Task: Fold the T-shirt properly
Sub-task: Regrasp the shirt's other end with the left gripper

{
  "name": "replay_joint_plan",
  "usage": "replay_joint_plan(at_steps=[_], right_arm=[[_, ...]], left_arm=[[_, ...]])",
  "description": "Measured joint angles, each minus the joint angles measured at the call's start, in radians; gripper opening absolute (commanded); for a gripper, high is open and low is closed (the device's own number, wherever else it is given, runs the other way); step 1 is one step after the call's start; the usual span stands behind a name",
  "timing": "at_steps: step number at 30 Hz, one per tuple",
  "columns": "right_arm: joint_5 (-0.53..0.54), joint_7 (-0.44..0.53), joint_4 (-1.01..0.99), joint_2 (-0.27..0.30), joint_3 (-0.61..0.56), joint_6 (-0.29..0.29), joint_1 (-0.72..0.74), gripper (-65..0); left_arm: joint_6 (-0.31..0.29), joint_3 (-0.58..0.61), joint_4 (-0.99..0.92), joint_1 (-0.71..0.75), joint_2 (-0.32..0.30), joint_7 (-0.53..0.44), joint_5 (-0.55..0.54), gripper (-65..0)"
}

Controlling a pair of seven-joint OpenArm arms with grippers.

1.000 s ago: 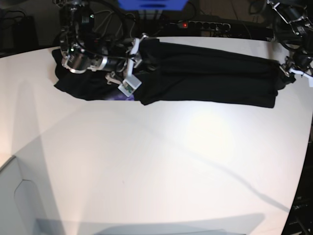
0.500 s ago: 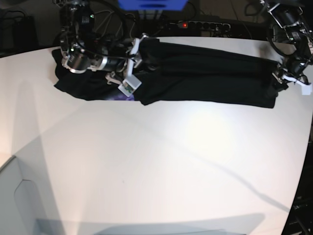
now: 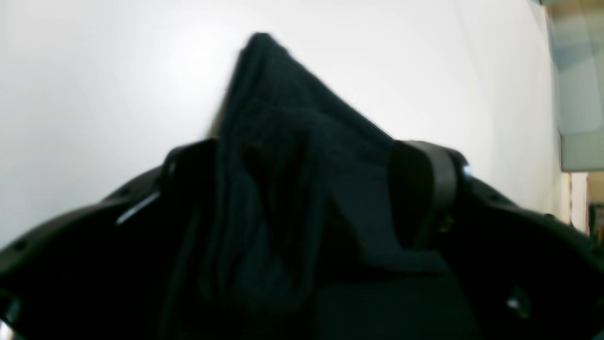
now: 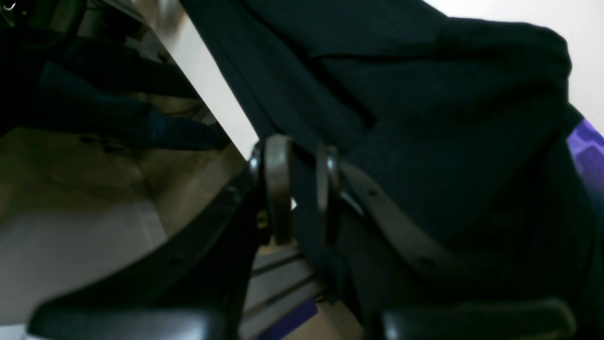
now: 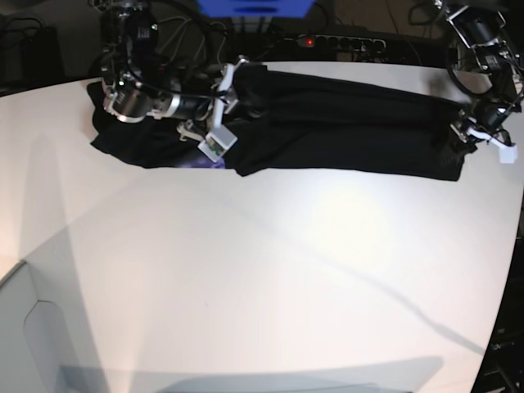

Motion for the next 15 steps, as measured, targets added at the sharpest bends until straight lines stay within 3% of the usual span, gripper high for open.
replay_joint_plan(at_steps=[5, 7, 13, 15], right_arm=[[0.000, 0.000, 0.000, 0.000, 0.045, 0.000, 0.002, -54.4], [0.000, 0.000, 0.000, 0.000, 0.076, 0.000, 0.002, -54.4], [0.000, 0.000, 0.000, 0.000, 0.168, 0.000, 0.002, -54.4], [0.000, -0.001, -0.001, 0.000, 0.207, 0.000, 0.002, -54.4]], left_arm=[[-0.006, 0.025, 0.006, -0.006, 0.003, -0.002, -0.002, -14.6], [-0.006, 0.025, 0.010, -0.005, 0.012, -0.001, 0.008, -24.6], [0.002, 0.031, 0.007, 0.000, 0.028, 0.037, 0.034, -64.6], [0.002, 0.031, 0.006, 0.003, 0.028, 0.039, 0.023, -64.9]])
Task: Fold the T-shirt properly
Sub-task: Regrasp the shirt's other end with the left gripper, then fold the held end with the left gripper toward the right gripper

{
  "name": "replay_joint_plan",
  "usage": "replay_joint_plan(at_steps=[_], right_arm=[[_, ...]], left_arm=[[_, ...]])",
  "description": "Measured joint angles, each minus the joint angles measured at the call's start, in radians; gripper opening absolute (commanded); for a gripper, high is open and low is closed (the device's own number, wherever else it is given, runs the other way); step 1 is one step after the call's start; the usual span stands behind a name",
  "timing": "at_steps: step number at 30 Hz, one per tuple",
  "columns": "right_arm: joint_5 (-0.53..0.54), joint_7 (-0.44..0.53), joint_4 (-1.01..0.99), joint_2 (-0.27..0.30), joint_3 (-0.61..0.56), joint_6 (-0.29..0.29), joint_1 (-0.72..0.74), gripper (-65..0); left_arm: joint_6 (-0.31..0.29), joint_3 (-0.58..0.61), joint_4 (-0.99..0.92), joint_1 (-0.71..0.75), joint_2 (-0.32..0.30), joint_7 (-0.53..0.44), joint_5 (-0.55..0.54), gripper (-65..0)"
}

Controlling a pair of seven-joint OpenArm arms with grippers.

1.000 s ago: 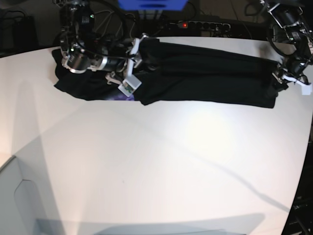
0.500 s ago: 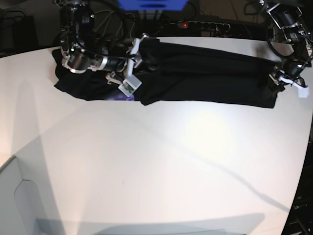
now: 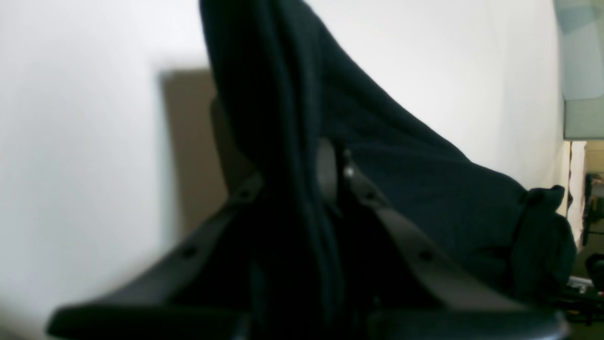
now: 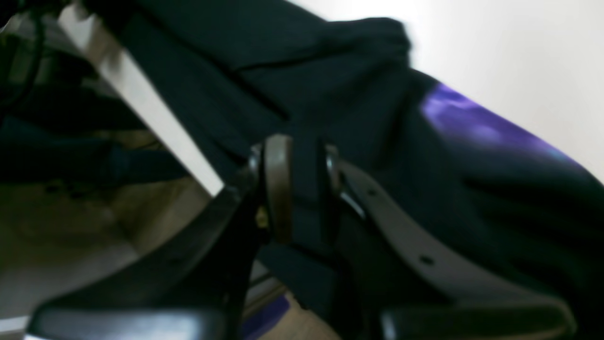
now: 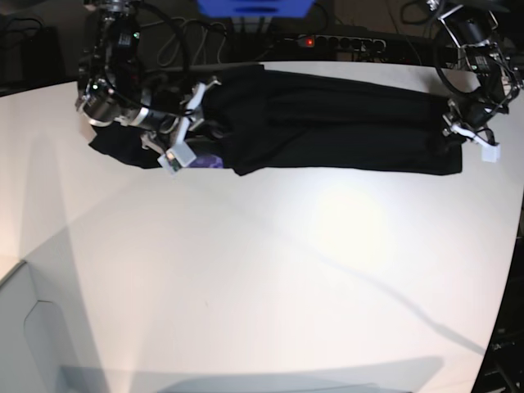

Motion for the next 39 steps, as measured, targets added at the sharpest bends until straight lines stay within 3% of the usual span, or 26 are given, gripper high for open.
replay_joint_plan(at_steps=[9, 13, 20, 28, 39], right_arm=[[0.002, 0.004, -0.003, 0.021, 0.227, 0.000, -0.024, -54.4], [-0.003, -0.008, -0.005, 0.019, 0.350, 0.000, -0.042, -54.4], [-0.002, -0.007, -0.005, 0.016, 0.455, 0.000, -0.057, -54.2], [0.002, 0.004, -0.005, 0.014, 0.479, 0.000, -0.086, -54.0], [0.000, 0.003, -0.005, 0.011, 0.489, 0.000, -0.099, -54.0]], left_arm=[[0.019, -0.093, 0.263, 0.063, 0.061, 0.141, 0.092, -64.9], [0.021, -0.158, 0.464, 0.074, 0.105, 0.232, 0.078, -64.9], [0.016, -0.151, 0.722, 0.069, 0.178, 0.305, -0.008, -64.6], [0.020, 0.133, 0.754, 0.031, 0.202, 0.309, 0.026, -64.7], [0.023, 0.426, 0.753, -0.056, 0.348, 0.307, 0.269, -64.6]])
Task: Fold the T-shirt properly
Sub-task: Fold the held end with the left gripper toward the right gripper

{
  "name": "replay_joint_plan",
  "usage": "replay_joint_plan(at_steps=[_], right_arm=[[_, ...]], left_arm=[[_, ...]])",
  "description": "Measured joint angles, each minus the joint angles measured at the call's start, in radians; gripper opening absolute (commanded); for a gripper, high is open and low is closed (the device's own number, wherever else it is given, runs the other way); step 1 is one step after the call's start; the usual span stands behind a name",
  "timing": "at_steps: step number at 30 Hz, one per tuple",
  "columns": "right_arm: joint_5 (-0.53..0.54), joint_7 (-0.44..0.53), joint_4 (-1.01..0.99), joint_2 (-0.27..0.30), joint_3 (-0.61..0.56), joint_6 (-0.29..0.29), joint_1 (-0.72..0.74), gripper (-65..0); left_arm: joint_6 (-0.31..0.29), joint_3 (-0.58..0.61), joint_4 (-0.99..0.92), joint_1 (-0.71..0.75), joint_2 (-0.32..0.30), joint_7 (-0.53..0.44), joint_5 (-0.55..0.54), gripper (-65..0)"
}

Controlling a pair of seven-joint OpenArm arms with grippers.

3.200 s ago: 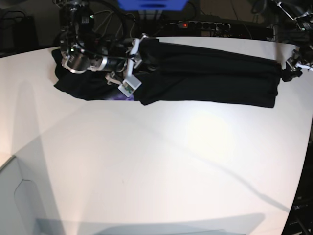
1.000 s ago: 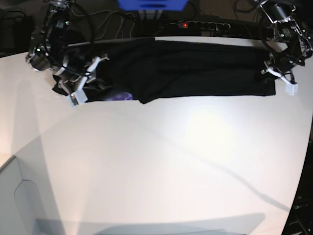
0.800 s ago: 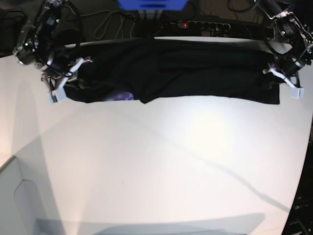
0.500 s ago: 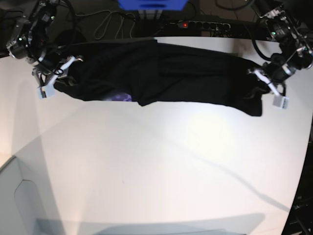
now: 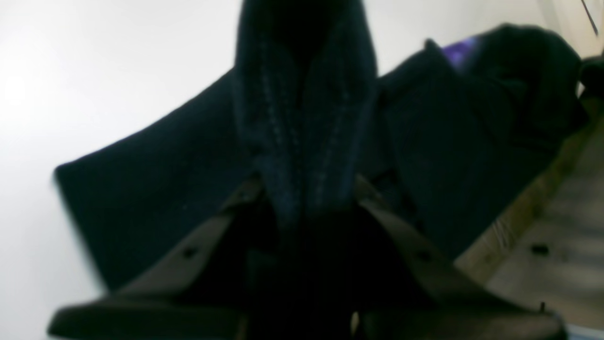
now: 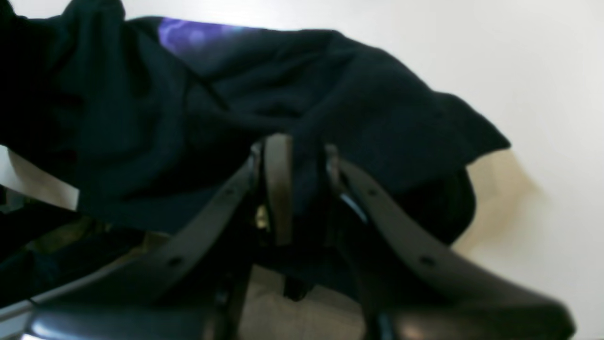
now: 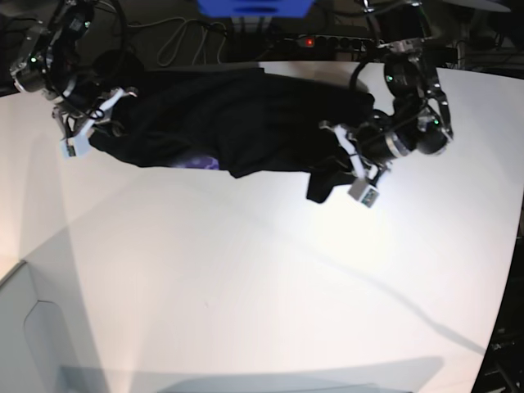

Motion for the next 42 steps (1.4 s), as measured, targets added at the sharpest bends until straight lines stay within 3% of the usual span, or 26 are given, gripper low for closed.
replay_joint_plan(at_steps=[11, 20, 26, 35, 37, 38, 42], right_arm=[[0.000, 0.001, 0.000, 0.000, 0.000, 0.000, 0.001, -54.0], [0.002, 0.001, -0.018, 0.000, 0.000, 0.000, 0.007, -54.0], [-0.002, -0.001, -0.055, 0.000, 0.000, 0.000, 0.009, -54.0], [-0.002, -0.002, -0.055, 0.000, 0.000, 0.000, 0.018, -54.0], [0.000, 0.002, -0.055, 0.000, -0.002, 0.000, 0.026, -54.0], [0.001, 0.004, -0.055, 0.000, -0.002, 0.000, 0.027, -54.0], [-0.001, 0.000, -0.055, 0.000, -0.004, 0.000, 0.023, -54.0]], left_arm=[[0.000, 0.143, 0.000, -0.025, 0.077, -0.003, 0.152, -64.6], [0.000, 0.271, -0.068, -0.067, 0.088, -0.010, 0.158, -64.6], [0.000, 0.291, -0.174, -0.080, 0.085, -0.068, 0.158, -64.6], [0.000, 0.296, -0.245, -0.094, 0.085, -0.070, 0.152, -64.3], [0.000, 0.329, -0.245, -0.095, 0.077, -0.070, 0.152, -60.6], [0.000, 0.349, -0.245, -0.095, 0.076, -0.069, 0.154, -55.7], [0.000, 0.378, -0.245, -0.101, 0.084, -0.070, 0.143, -29.0]])
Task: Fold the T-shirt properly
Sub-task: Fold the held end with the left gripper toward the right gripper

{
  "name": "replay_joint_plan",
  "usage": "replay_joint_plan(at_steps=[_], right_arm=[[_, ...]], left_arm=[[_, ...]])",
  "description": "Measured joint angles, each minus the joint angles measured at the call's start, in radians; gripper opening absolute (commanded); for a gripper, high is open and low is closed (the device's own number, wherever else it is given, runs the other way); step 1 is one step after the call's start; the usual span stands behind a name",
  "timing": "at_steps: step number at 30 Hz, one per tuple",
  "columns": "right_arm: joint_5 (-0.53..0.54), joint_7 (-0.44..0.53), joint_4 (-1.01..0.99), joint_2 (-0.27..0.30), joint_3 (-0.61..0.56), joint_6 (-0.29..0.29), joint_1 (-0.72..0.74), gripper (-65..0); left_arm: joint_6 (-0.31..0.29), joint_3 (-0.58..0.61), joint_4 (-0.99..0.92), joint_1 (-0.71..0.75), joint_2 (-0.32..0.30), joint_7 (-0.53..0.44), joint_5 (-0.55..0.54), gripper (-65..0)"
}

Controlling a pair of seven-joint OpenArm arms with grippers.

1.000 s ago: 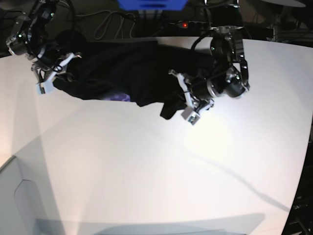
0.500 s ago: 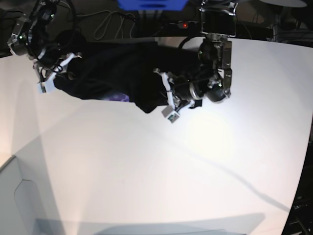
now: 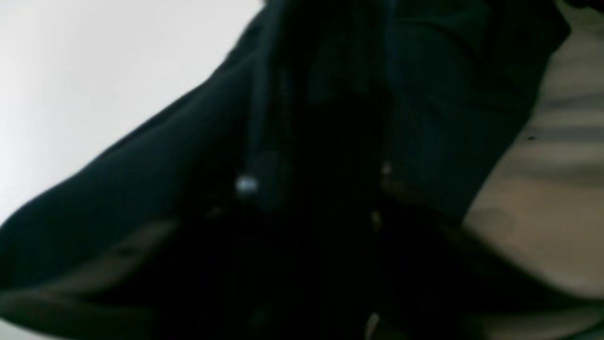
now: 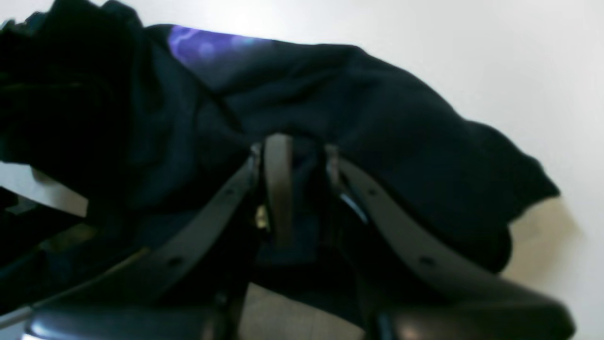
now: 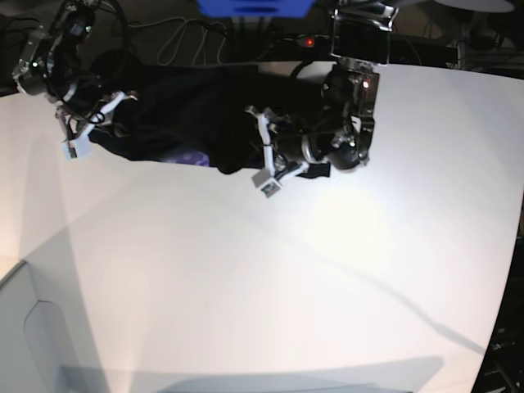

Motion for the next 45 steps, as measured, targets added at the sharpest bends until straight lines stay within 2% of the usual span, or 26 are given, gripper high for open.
replay_joint_plan(at_steps=[3, 5, 7, 11, 16, 19, 25, 27, 28, 29, 34, 36, 38, 40, 43, 45], right_arm=[[0.000, 0.001, 0.000, 0.000, 0.000, 0.000, 0.003, -54.0], [0.001, 0.000, 0.000, 0.000, 0.000, 0.000, 0.002, -54.0], [0.000, 0.001, 0.000, 0.000, 0.000, 0.000, 0.002, -54.0], [0.001, 0.001, 0.000, 0.000, 0.000, 0.000, 0.002, -54.0], [0.001, 0.000, 0.000, 0.000, 0.000, 0.000, 0.002, -54.0], [0.000, 0.000, 0.000, 0.000, 0.000, 0.000, 0.002, -54.0], [0.002, 0.000, 0.001, 0.000, 0.000, 0.000, 0.002, -54.1], [-0.002, -0.003, 0.007, 0.000, -0.013, 0.000, 0.002, -54.3], [-0.005, -0.004, 0.016, 0.000, -0.031, 0.001, 0.002, -54.4], [-0.005, -0.005, 0.030, 0.000, -0.057, 0.000, 0.002, -54.4], [0.005, 0.002, 0.088, 0.001, -0.194, 0.000, 0.006, -54.5], [0.001, -0.007, 0.086, 0.006, -0.273, 0.000, 0.016, -55.3], [0.002, 0.002, 0.087, 0.008, -0.329, 0.000, 0.032, -58.3], [-0.002, -0.002, 0.087, 0.009, -0.396, 0.000, 0.050, -61.7], [0.008, -0.003, 0.087, 0.005, -0.472, 0.000, 0.073, -64.2], [0.001, -0.002, 0.088, 0.005, -0.506, 0.000, 0.095, -64.7]], left_arm=[[0.000, -0.003, 0.002, -0.003, 0.000, -0.002, -0.016, -10.2], [0.000, -0.007, 0.008, -0.002, 0.000, -0.004, -0.024, -1.1], [-0.001, -0.010, 0.008, -0.003, -0.003, -0.012, -0.023, 0.0], [0.000, -0.012, 0.043, -0.003, -0.051, -0.006, -0.061, 0.0], [0.005, -0.016, 0.138, -0.003, -0.124, -0.003, -0.275, 0.0], [0.000, -0.018, 0.151, -0.005, -0.146, -0.011, -0.352, 0.0], [0.000, -0.201, 0.151, 0.003, -0.155, 0.001, -0.383, 0.0], [-0.001, -0.257, 0.151, 0.022, -0.166, -0.007, -0.390, -5.2], [-0.001, -0.270, 0.151, 0.034, -0.177, -0.006, -0.390, -10.2], [-0.001, -0.286, 0.158, 0.044, -0.187, 0.005, -0.379, -17.3], [0.003, -0.355, 0.179, 0.083, -0.210, -0.010, -0.378, -62.7], [0.003, -0.367, 0.174, 0.098, -0.212, -0.007, -0.351, -65.0], [0.003, -0.368, 0.178, 0.119, -0.209, -0.008, -0.271, -58.9], [0.003, -0.365, 0.178, 0.130, -0.198, -0.007, -0.177, -58.6], [0.006, -0.344, 0.178, 0.151, -0.177, -0.100, -0.058, -61.0], [0.007, -0.284, 0.177, 0.167, -0.174, -0.137, 0.022, -62.8]])
